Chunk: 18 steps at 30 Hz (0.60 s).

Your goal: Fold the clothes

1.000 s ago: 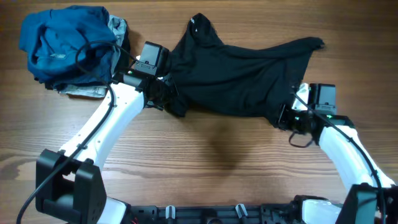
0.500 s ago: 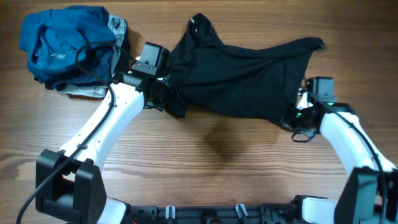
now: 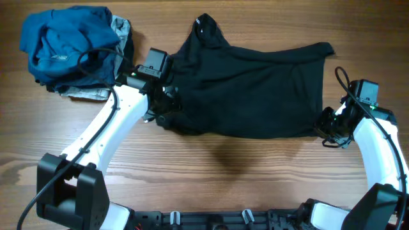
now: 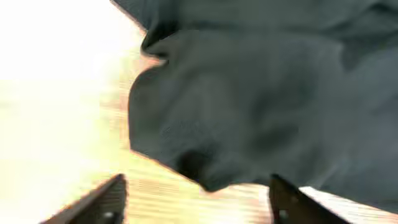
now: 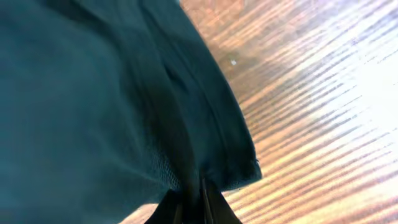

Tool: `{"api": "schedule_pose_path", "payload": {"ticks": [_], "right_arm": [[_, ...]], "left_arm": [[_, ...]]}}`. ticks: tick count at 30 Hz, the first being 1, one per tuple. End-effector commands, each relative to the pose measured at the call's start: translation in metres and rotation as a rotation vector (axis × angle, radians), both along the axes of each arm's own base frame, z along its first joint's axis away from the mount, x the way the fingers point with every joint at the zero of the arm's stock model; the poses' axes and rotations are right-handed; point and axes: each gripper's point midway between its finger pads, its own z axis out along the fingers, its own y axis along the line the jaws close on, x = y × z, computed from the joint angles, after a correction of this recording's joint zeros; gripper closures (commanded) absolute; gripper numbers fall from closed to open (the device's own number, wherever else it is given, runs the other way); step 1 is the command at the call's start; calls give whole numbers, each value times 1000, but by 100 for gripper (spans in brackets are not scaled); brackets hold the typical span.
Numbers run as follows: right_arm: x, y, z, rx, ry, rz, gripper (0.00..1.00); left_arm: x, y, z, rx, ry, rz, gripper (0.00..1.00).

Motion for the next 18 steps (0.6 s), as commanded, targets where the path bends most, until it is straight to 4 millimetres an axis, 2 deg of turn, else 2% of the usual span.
{"api": "schedule_pose_path", "payload": {"ticks": [1,2,3,4,7,9,10,12,15,18], "right_arm": [[14,4,8,35,-65,17,91],[16,5,9,41,-77,20,91],[17,6,9,44,-82,21,91],[18,5,9,43,-85,23,91],[18,6,9,45,-88,40,92],[18,6,9,44,-88,46,93],[18,6,9,43,-87,47,94],[19,6,9,43,-90,45,96],[19,6,9,43,-90,46,96],[18,6,9,43,-87,47,96]], "left_arm": [[-16,3,2,6,58,-22,27],[-28,-3,1,-18,103,-59,32],[-43,-10,1,-28,155,-99,45],[-55,-17,1,-16,183,-133,51],[-64,-46,-10,16,137,-250,72],[-66,-54,-25,24,133,-276,76],[-68,-49,-34,50,153,-272,76],[-68,-45,-58,82,182,-267,83],[-52,-56,-74,65,144,-269,88],[-39,-60,-88,73,111,-279,84]]}}
